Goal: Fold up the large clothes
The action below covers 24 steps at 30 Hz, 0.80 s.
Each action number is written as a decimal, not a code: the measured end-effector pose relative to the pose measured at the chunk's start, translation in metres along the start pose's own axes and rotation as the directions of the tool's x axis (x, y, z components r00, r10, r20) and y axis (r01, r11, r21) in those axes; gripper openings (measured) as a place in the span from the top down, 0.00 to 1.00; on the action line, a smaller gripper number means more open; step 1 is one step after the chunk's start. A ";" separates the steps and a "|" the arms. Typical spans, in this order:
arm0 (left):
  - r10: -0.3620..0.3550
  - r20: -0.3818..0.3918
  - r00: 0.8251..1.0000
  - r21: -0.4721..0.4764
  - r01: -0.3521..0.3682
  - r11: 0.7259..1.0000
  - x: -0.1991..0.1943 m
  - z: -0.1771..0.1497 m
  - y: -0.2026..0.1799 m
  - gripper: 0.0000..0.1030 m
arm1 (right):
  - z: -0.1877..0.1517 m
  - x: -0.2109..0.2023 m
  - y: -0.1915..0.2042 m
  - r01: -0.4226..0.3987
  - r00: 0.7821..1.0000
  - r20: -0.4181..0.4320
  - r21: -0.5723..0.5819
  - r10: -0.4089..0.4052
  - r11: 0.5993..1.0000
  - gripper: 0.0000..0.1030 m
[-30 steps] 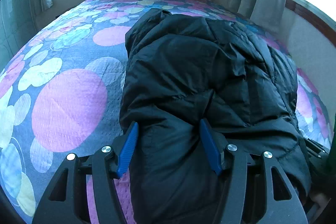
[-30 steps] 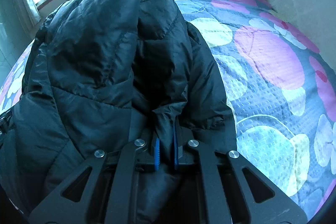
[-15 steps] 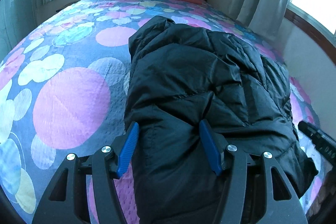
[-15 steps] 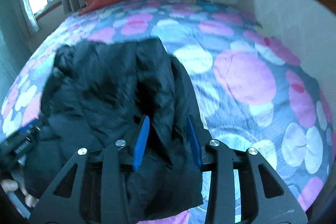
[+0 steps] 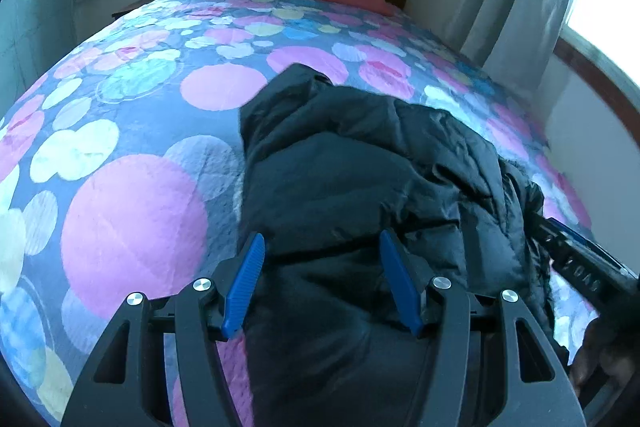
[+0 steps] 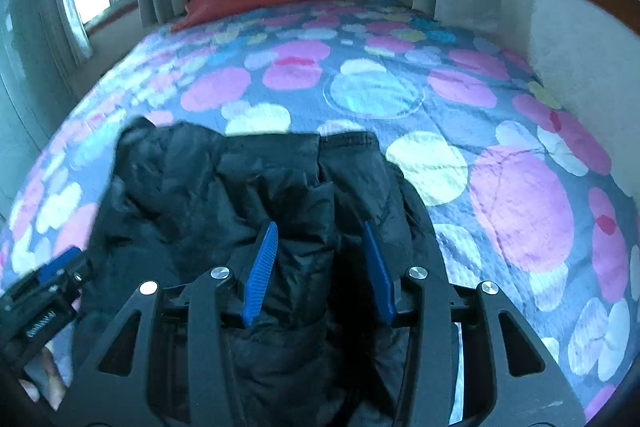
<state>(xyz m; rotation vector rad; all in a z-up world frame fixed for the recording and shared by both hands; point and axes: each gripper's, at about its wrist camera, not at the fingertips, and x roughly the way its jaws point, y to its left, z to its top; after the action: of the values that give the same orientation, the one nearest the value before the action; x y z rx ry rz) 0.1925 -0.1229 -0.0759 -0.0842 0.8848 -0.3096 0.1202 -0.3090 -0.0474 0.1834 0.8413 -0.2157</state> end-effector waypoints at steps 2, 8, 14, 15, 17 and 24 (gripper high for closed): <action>0.028 -0.005 1.000 0.025 -0.028 0.999 0.009 -0.001 -0.006 0.42 | -0.006 0.010 0.000 0.019 1.000 -0.009 -0.017 -0.019 1.000 0.58; 0.082 -0.033 0.996 0.055 -0.080 0.995 0.036 -0.002 -0.015 0.37 | -0.020 0.039 -0.002 0.042 0.999 -0.024 -0.024 -0.043 0.999 0.56; 0.098 -0.027 0.995 0.057 -0.097 0.994 0.053 -0.010 -0.013 0.36 | -0.029 0.052 -0.005 0.033 0.999 -0.016 0.000 -0.033 0.999 0.55; 0.102 -0.019 0.995 0.059 -0.101 0.993 0.054 -0.011 -0.013 0.36 | -0.030 0.054 -0.005 0.033 0.999 -0.010 0.002 -0.033 0.999 0.55; 0.108 -0.008 0.994 0.062 -0.107 0.992 0.057 -0.015 -0.013 0.36 | -0.033 0.055 -0.004 0.041 0.999 0.002 0.003 -0.041 0.999 0.55; 0.112 0.007 0.994 0.067 -0.112 0.991 0.062 -0.021 -0.013 0.36 | -0.040 0.059 0.000 0.066 0.997 0.027 -0.006 -0.066 0.998 0.55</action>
<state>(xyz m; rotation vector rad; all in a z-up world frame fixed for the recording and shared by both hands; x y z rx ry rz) 0.2101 -0.1528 -0.1329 0.0275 0.8711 -0.2339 0.1298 -0.3063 -0.1180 0.1461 0.8217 -0.2763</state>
